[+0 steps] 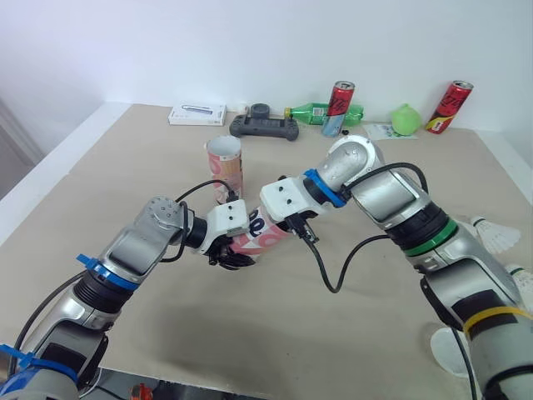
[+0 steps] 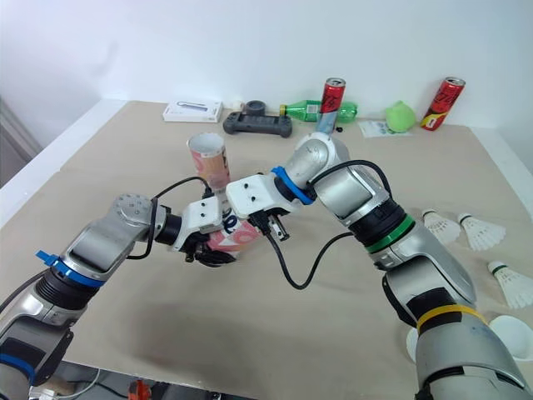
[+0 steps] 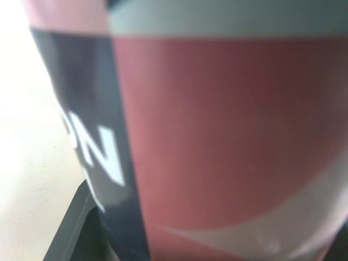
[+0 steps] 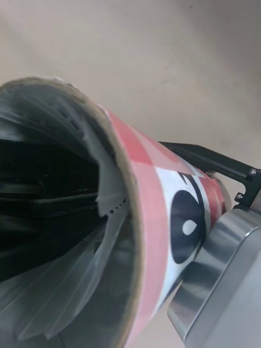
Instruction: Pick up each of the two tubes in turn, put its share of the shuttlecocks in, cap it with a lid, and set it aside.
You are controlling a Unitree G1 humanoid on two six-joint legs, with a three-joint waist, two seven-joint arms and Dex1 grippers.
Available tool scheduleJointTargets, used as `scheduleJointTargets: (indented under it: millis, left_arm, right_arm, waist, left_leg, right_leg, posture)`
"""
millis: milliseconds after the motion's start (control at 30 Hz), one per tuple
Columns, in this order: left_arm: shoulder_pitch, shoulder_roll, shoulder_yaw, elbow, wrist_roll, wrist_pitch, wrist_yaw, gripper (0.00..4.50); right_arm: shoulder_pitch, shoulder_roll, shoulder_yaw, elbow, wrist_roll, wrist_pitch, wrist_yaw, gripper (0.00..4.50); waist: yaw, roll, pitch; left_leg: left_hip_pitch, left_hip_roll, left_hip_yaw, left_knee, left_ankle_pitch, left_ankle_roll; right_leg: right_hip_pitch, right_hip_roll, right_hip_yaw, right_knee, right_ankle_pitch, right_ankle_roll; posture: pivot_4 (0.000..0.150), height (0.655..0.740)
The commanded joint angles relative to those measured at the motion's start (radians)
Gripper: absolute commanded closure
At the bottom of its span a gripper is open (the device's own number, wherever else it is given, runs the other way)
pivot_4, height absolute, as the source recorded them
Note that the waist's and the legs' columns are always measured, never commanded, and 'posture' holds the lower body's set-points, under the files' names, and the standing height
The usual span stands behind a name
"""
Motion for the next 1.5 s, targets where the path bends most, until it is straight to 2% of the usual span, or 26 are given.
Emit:
scheduleJointTargets:
  millis: [33, 200, 333, 633, 733, 867, 933, 1000, 1167, 1267, 1500]
  left_arm:
    - [0.010, 0.000, -0.011, 0.011, 0.010, 0.001, 0.019, 2.00]
    - [0.004, -0.005, -0.014, 0.015, 0.012, 0.000, 0.023, 2.00]
    - [0.012, -0.002, -0.004, 0.004, 0.008, 0.003, 0.030, 2.00]
    - [0.020, 0.015, 0.009, -0.020, -0.002, 0.007, 0.034, 2.00]
    - [0.012, -0.003, 0.022, -0.017, -0.006, -0.004, 0.055, 2.00]
    - [0.008, -0.053, 0.087, -0.024, -0.048, -0.073, 0.089, 2.00]
    - [0.003, -0.089, 0.124, -0.028, -0.079, -0.097, 0.108, 2.00]
    - [-0.005, -0.130, 0.163, -0.024, -0.113, -0.120, 0.130, 2.00]
    - [-0.020, -0.250, 0.177, 0.004, -0.142, -0.165, 0.190, 2.00]
    - [-0.026, -0.242, 0.120, 0.055, -0.071, -0.203, 0.200, 2.00]
    - [-0.045, -0.218, 0.086, 0.078, -0.054, -0.201, 0.168, 2.00]
  right_arm:
    - [0.020, 0.031, 0.042, 0.003, -0.048, -0.011, 0.022, 4.45]
    - [0.028, 0.043, -0.011, -0.063, -0.011, 0.043, 0.044, 4.45]
    - [0.006, -0.035, -0.140, -0.124, 0.066, 0.106, 0.076, 4.45]
    - [-0.024, -0.146, -0.282, -0.166, 0.180, 0.210, 0.064, 4.45]
    - [-0.039, -0.189, -0.322, -0.144, 0.190, 0.210, 0.060, 4.45]
    - [-0.016, -0.292, -0.413, -0.180, 0.277, 0.278, 0.096, 4.45]
    - [-0.001, -0.333, -0.440, -0.195, 0.308, 0.295, 0.102, 4.45]
    - [0.007, -0.360, -0.451, -0.209, 0.329, 0.313, 0.100, 4.45]
    - [-0.023, -0.374, -0.428, -0.243, 0.308, 0.283, 0.077, 4.45]
    - [-0.043, -0.350, -0.363, -0.250, 0.240, 0.218, 0.071, 4.45]
    - [-0.116, -0.287, -0.301, -0.158, 0.159, 0.106, 0.089, 4.45]
  waist:
    - [0.000, 0.000, 0.000]
    - [0.000, 0.002, -0.001]
    - [0.004, 0.002, -0.001]
    - [0.003, 0.001, 0.001]
    - [0.003, 0.001, 0.001]
    - [0.005, -0.002, 0.004]
    - [0.005, -0.003, 0.004]
    - [0.004, -0.003, 0.005]
    - [0.000, -0.003, 0.006]
    - [-0.004, -0.003, 0.006]
    - [-0.006, -0.003, 0.006]
  left_leg:
    - [0.001, 0.001, 0.000, 0.000, 0.000, 0.000]
    - [0.002, 0.003, 0.000, 0.000, 0.001, 0.000]
    - [0.000, 0.002, -0.001, 0.000, 0.001, 0.000]
    - [-0.003, 0.000, -0.001, -0.001, 0.001, 0.001]
    - [-0.003, 0.001, -0.001, -0.001, 0.001, 0.001]
    - [-0.005, -0.001, -0.002, -0.001, 0.001, 0.001]
    - [-0.012, -0.001, -0.001, -0.001, 0.001, 0.001]
    - [-0.019, -0.001, 0.000, 0.000, 0.001, 0.001]
    - [-0.020, 0.002, 0.000, -0.001, 0.000, 0.002]
    - [-0.019, 0.003, 0.001, -0.001, 0.000, 0.002]
    - [-0.018, 0.008, 0.004, 0.000, 0.001, 0.000]
  right_leg:
    - [0.000, 0.000, 0.000, 0.000, 0.000, 0.000]
    - [0.000, 0.002, -0.001, 0.001, 0.001, -0.003]
    - [-0.001, 0.001, -0.002, 0.001, 0.001, -0.003]
    - [-0.003, -0.002, -0.002, 0.000, 0.000, -0.002]
    - [-0.003, -0.002, -0.002, 0.000, 0.000, -0.002]
    - [-0.004, -0.003, -0.003, -0.001, -0.001, -0.002]
    - [-0.010, -0.004, -0.003, -0.001, 0.000, 0.000]
    - [-0.016, -0.004, -0.002, -0.001, 0.003, 0.005]
    - [-0.018, 0.000, -0.001, -0.001, 0.003, 0.005]
    - [-0.018, 0.005, 0.000, 0.000, 0.003, 0.004]
    - [-0.019, 0.010, 0.001, 0.001, 0.005, 0.000]
  posture:
    - [0.150, 0.7400]
    - [0.150, 0.7400]
    - [0.150, 0.7400]
    - [0.150, 0.7400]
    - [0.150, 0.7400]
    - [0.150, 0.7400]
    - [0.150, 0.7400]
    - [0.150, 0.7400]
    - [0.150, 0.7400]
    - [0.150, 0.7400]
    - [0.150, 0.7400]
